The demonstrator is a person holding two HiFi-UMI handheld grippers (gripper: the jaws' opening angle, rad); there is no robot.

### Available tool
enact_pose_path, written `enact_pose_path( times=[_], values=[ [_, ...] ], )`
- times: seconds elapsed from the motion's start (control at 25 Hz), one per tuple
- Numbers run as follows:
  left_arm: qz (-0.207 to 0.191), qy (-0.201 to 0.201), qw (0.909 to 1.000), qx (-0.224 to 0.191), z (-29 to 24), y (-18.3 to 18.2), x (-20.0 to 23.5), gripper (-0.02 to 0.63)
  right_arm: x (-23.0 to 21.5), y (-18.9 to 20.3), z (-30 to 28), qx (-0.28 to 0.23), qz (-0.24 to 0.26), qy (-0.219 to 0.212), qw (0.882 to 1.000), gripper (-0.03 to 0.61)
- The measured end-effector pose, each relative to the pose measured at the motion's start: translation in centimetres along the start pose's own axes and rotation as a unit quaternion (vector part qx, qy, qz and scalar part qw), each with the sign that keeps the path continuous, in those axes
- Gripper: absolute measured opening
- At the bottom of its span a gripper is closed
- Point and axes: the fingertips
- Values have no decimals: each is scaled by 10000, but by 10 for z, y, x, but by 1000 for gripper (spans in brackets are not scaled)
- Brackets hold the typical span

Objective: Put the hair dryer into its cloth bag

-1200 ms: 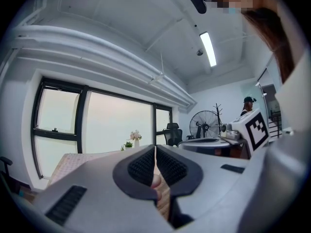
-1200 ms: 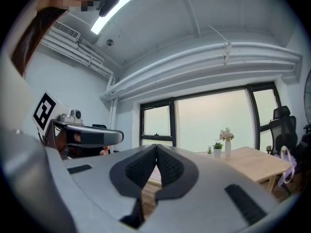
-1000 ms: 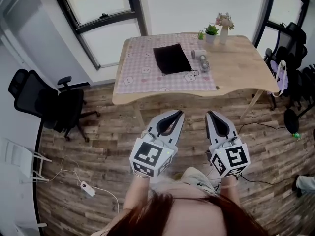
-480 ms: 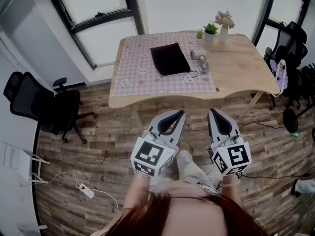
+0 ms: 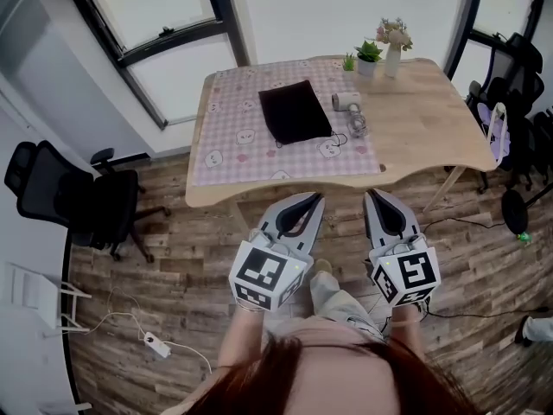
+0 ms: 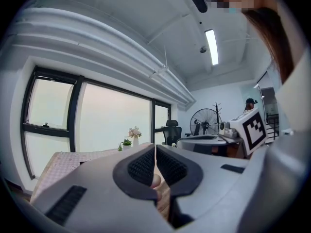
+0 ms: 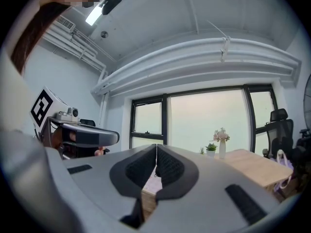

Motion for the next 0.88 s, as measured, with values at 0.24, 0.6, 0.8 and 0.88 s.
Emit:
enact_pose_path(
  times=[0.24, 0.6, 0.8, 0.88],
  values=[
    [-11, 18, 10000, 63, -33, -1, 17, 14, -25, 2, -28, 33, -36, -2, 10000, 0],
    [40, -22, 10000, 60, -79, -12, 49, 14, -62, -3, -71, 80, -47, 2, 10000, 2],
    [30, -69, 9999, 133, -106, -15, 68, 14, -81, -4, -98, 136, -13, -39, 9999, 0],
    [31, -82, 9998, 158, -117, -16, 75, 14, -89, -4, -109, 139, -25, -61, 9999, 2]
  ],
)
Point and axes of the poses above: the fingertips, and each gripper's own axes: z backward along the fingers, x to its left, y out of its underside, and after that the axes turned 3 degrees about x, right-handed
